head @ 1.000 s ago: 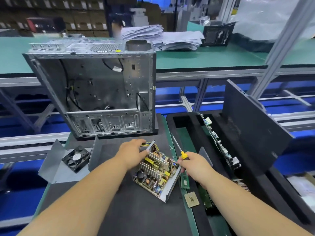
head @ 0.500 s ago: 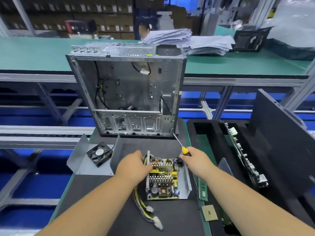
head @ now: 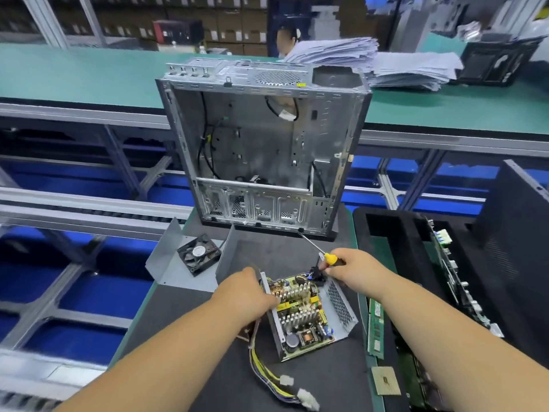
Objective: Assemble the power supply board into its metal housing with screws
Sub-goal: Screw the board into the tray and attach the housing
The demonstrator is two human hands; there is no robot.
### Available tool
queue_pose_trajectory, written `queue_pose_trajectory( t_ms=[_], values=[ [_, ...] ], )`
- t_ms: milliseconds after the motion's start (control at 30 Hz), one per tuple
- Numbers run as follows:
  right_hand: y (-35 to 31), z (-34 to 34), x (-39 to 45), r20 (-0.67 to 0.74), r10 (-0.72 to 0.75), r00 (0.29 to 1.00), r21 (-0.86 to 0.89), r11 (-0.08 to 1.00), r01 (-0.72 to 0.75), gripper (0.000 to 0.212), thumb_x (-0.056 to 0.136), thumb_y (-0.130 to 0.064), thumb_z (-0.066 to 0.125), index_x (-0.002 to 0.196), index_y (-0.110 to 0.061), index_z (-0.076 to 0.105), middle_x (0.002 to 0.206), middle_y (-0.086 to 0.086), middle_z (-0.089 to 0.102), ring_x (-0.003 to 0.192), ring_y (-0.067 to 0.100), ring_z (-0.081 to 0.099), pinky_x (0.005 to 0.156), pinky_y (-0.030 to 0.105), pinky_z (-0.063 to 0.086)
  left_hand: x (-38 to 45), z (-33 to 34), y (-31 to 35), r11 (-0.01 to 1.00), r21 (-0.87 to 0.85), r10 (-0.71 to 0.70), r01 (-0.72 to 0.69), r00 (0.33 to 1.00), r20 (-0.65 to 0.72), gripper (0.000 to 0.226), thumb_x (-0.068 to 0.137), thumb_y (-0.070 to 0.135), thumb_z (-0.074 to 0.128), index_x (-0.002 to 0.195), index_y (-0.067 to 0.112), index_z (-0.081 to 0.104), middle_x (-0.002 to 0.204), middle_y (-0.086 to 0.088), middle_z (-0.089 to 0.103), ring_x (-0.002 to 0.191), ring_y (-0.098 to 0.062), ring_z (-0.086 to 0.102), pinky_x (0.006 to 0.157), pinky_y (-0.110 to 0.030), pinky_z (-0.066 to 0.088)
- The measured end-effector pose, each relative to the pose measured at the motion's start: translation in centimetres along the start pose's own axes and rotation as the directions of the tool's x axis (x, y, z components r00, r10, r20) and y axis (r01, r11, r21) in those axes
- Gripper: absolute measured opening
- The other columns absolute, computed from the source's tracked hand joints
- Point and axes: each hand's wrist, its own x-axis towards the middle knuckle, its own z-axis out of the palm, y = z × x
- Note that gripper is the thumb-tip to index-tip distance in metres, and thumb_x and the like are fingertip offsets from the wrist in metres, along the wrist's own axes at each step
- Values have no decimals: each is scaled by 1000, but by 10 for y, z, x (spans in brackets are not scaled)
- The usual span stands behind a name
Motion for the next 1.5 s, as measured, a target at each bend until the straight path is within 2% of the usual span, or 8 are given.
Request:
queue_pose_trajectory(
  t_ms=[167,433,667,767,933,1133,1333,1500],
  values=[
    [2,-5,-13,-66,44,997,33,999,-42,13,87,-14,56,93,-26,54,81,2,57,60,21,50,56,31,40,21,-25,16,976,205,50,-69,994,93,73,99,61,20,142,7,43,148,-15,44,131,-31,45,101,-38,38],
    [2,-24,-43,-276,123,953,50,992,-113,23,85,-22,66,90,-33,46,79,-3,69,64,13,68,68,40,56,73,-17,66,923,-38,384,-382,919,87,27,95,44,52,109,20,53,109,-2,60,96,-23,56,80,-35,46],
    [-14,-33,-77,-366,193,910,22,980,-199,13,80,-37,65,84,-34,53,83,-8,69,62,16,62,57,37,52,102,10,100,930,11,340,-367,872,352,31,93,23,50,84,-6,57,96,-30,57,71,-31,49,54,-34,34],
    [-22,-32,-83,-375,206,904,20,977,-214,11,80,-36,65,83,-34,54,82,-9,69,60,16,60,54,38,53,110,13,98,935,7,332,-356,878,345,27,89,26,51,68,10,46,76,-15,51,64,-22,44,47,-31,27],
    [-32,-32,-85,-368,211,906,2,974,-226,10,80,-35,65,82,-33,55,79,-9,70,61,15,62,56,38,54,111,18,92,940,-59,336,-337,877,345,32,85,32,57,100,5,63,109,-16,64,100,-27,61,65,-37,49],
    [-43,-32,-83,-326,205,923,-29,974,-226,8,77,-35,64,80,-33,57,80,-11,69,61,14,62,56,36,54,109,23,87,934,-120,357,-336,861,363,56,82,32,69,116,-11,57,115,-26,62,86,-37,61,60,-35,43],
    [-51,-32,-81,-309,181,934,-133,964,-230,12,79,-24,63,78,-33,55,75,-12,67,50,3,54,47,25,46,106,20,84,926,-147,379,-349,853,359,14,83,25,65,87,13,57,80,-8,52,74,-23,47,64,-29,36],
    [-58,-30,-82,-313,142,939,-209,954,-214,16,79,-17,60,81,-32,55,83,-11,64,67,14,60,55,32,50,108,18,80,935,-119,353,-333,861,367,21,84,32,61,82,11,58,67,-5,49,60,-22,45,56,-27,35]
  ],
)
